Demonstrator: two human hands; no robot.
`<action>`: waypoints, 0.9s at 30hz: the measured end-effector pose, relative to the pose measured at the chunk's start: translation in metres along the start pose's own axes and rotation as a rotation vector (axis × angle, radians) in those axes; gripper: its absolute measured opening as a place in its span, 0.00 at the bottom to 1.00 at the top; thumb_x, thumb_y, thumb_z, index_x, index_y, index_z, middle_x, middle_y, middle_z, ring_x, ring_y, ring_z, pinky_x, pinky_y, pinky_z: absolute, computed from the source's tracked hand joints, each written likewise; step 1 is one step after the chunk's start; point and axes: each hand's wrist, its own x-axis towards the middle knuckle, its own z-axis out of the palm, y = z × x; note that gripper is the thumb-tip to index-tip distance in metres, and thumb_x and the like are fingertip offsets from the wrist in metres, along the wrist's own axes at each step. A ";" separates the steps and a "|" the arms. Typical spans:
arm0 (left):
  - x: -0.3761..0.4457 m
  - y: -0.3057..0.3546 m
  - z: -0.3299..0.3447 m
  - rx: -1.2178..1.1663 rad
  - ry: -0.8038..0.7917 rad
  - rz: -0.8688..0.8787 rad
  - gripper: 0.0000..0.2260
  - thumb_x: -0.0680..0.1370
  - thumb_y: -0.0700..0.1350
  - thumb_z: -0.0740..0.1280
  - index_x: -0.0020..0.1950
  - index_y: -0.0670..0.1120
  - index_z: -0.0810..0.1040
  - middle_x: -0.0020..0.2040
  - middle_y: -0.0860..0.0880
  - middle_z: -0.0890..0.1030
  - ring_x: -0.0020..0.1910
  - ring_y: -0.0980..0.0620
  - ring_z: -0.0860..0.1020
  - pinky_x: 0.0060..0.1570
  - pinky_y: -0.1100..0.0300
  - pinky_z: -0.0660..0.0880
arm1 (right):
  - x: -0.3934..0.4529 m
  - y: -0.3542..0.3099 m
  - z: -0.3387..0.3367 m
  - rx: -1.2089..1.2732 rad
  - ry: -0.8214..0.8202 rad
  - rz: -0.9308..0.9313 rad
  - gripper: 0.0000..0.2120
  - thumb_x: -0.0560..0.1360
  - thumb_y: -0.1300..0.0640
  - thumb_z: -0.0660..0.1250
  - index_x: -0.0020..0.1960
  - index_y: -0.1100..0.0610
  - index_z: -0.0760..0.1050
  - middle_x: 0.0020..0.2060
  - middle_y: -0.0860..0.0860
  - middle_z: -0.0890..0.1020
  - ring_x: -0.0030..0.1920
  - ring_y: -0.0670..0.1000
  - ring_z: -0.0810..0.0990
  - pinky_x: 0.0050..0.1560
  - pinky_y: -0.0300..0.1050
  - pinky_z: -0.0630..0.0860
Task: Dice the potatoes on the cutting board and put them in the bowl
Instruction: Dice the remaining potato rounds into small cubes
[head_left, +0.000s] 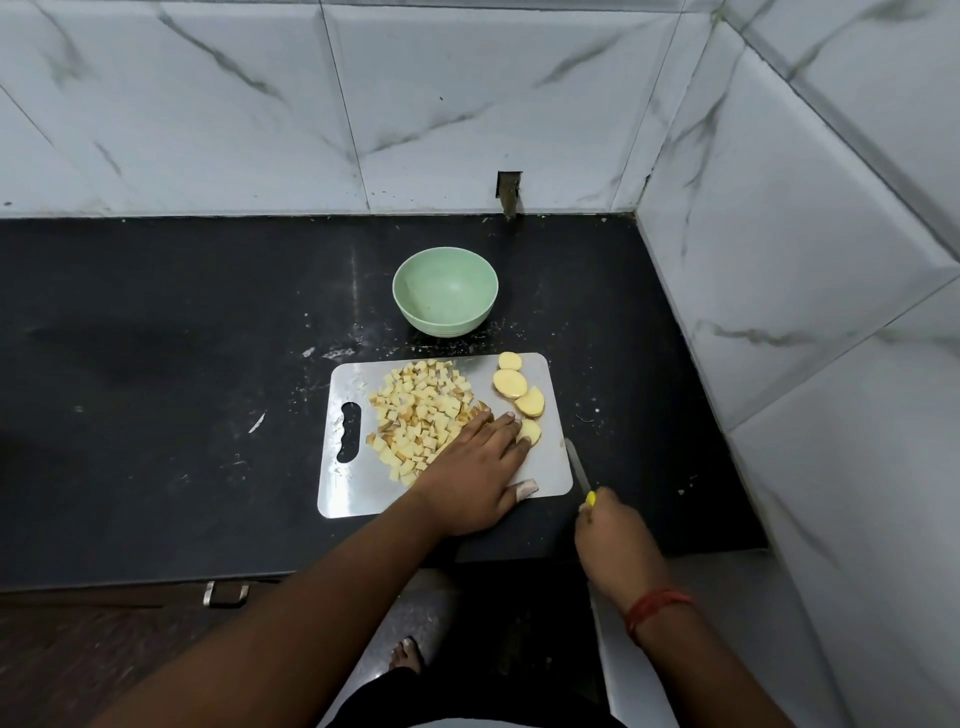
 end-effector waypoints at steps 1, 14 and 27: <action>0.001 0.000 -0.001 -0.009 -0.004 0.001 0.33 0.84 0.64 0.46 0.78 0.41 0.67 0.77 0.38 0.68 0.79 0.41 0.61 0.81 0.46 0.47 | 0.001 0.000 -0.003 0.011 0.014 0.003 0.09 0.83 0.54 0.55 0.53 0.59 0.69 0.45 0.58 0.80 0.45 0.57 0.81 0.43 0.49 0.76; 0.000 -0.004 -0.003 0.007 0.032 0.056 0.29 0.84 0.61 0.51 0.72 0.40 0.72 0.73 0.36 0.71 0.76 0.39 0.66 0.80 0.45 0.51 | 0.003 -0.002 -0.006 0.053 0.035 -0.044 0.07 0.82 0.55 0.55 0.49 0.58 0.66 0.42 0.58 0.78 0.43 0.59 0.79 0.39 0.46 0.70; 0.002 -0.019 -0.001 -0.015 -0.005 0.160 0.29 0.84 0.61 0.53 0.74 0.40 0.72 0.71 0.40 0.73 0.75 0.41 0.67 0.80 0.45 0.54 | 0.021 -0.034 -0.002 -0.090 -0.063 -0.130 0.09 0.81 0.58 0.54 0.58 0.62 0.67 0.51 0.60 0.80 0.51 0.60 0.80 0.43 0.44 0.69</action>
